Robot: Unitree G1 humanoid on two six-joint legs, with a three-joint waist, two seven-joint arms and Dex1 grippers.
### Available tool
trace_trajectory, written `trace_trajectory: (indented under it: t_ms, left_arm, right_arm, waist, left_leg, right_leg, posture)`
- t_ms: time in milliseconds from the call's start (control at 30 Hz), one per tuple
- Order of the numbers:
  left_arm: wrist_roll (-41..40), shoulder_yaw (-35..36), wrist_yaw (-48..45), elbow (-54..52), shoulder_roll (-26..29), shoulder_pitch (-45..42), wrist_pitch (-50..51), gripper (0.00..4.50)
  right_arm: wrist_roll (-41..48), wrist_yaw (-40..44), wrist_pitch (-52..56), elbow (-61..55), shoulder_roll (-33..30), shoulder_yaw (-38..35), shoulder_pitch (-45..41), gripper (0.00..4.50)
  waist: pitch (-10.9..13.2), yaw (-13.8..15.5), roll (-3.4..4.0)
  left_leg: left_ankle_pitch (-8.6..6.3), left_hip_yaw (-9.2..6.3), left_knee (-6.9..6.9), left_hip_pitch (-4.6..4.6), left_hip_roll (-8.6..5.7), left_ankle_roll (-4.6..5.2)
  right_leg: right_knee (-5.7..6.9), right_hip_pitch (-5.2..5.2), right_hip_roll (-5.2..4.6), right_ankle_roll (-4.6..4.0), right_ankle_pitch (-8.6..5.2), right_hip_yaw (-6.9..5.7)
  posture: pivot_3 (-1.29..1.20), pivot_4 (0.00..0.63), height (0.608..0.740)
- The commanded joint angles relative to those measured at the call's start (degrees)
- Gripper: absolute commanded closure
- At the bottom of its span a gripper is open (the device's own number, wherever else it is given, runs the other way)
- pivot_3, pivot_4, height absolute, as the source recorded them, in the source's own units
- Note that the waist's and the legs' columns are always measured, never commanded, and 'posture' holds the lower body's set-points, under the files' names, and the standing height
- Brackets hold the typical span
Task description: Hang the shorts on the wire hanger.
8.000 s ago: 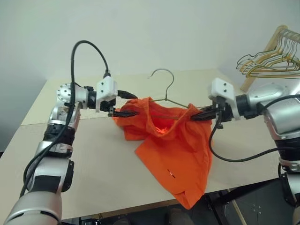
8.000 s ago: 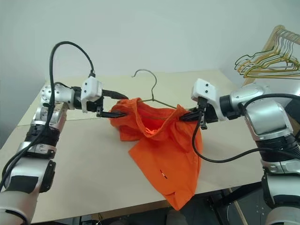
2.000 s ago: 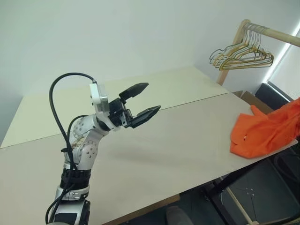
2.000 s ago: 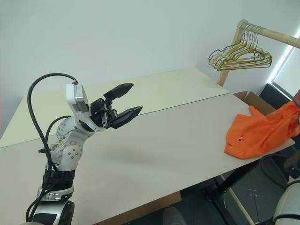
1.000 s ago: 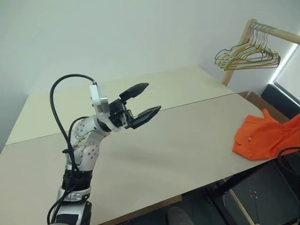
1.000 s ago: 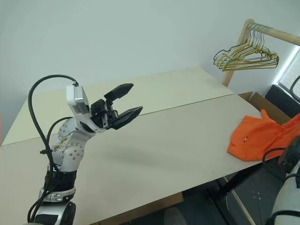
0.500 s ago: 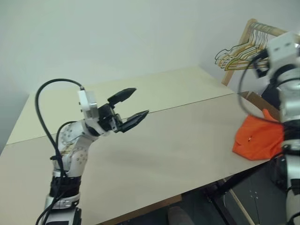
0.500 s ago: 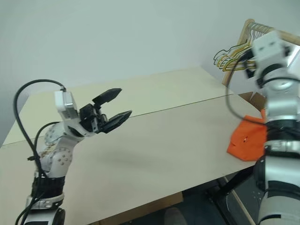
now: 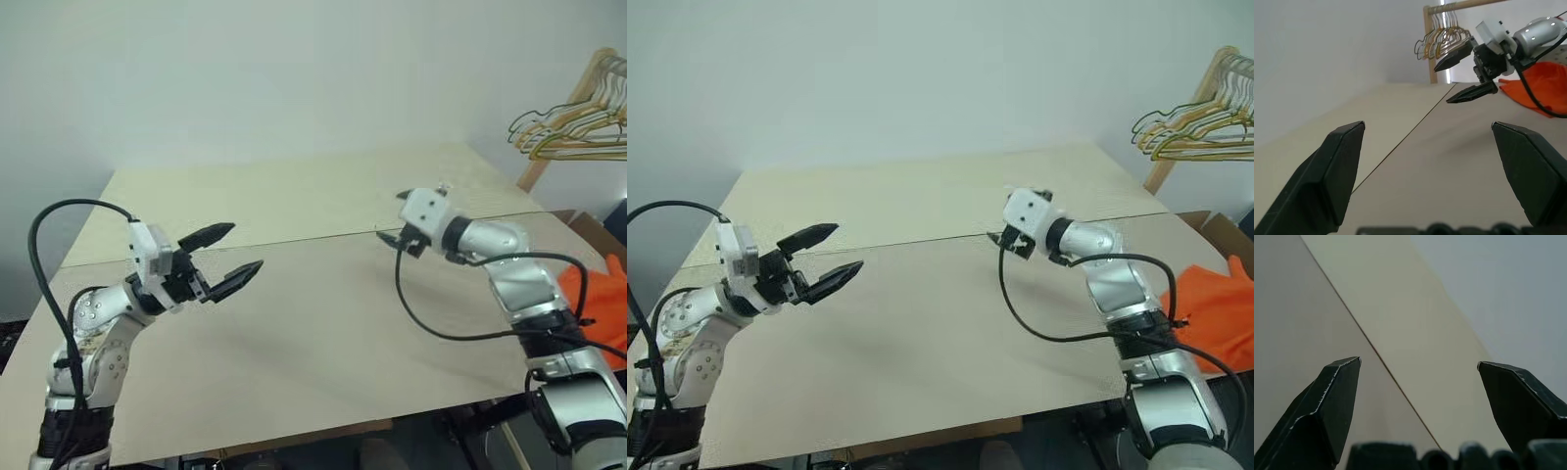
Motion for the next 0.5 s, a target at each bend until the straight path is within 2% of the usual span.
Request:
trace_trajectory:
  t_ms: [33,500]
  left_arm:
    - [0.3,0.2,1.3,-2.0,0.6,0.3,1.1,0.0]
    - [1.1,0.0,2.1,-1.5,0.7,1.8,2.4,0.0]
  right_arm:
    - [-0.1,3.3,-1.3,-4.1,-2.3,-1.1,1.4,0.07]
    - [-2.3,3.6,0.0,-6.4,-2.1,-1.6,5.1,0.07]
  waist:
    - [0.0,0.5,-0.02]
    - [0.1,1.9,-0.34]
  left_leg:
    - [0.02,-0.01,-0.02,0.0,0.01,-0.05]
    - [0.27,-0.21,-0.01,0.04,0.14,-0.52]
  right_leg:
    - [0.01,0.01,0.01,-0.03,-0.02,-0.08]
    - [0.17,0.01,0.1,-0.51,-0.16,-0.45]
  posture:
    - [0.05,0.0,0.74]
    - [0.07,0.0,0.74]
